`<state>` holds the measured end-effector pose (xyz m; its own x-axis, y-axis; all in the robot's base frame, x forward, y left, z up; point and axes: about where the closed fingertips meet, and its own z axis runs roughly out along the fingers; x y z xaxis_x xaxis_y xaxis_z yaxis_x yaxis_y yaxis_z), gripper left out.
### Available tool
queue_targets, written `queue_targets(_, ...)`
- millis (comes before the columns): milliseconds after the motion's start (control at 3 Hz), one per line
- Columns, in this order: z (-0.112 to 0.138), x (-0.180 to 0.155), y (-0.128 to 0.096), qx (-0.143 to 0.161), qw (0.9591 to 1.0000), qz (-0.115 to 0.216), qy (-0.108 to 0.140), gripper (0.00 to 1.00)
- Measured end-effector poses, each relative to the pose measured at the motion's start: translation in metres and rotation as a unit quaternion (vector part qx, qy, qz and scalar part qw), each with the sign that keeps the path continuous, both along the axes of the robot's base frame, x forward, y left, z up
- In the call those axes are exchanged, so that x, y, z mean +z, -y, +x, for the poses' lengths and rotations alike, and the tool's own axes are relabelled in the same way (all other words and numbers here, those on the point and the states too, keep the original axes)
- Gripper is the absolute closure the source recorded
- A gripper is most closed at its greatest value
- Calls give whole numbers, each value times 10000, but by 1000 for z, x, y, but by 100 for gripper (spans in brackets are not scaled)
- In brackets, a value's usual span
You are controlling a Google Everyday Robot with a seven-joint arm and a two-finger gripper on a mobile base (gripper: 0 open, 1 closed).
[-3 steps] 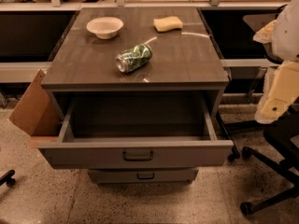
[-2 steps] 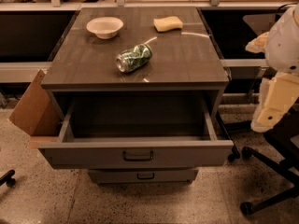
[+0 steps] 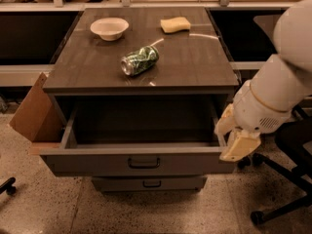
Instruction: Close top drawer
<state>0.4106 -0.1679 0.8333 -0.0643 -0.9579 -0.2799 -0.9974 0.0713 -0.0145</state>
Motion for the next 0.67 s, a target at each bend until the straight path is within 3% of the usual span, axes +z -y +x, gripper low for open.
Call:
queue_targets(333, -16, -53, -8, 21, 9995, 62, -313, 73)
queue_targets(667, -31, -108, -11, -191, 9982, 91, -566, 96)
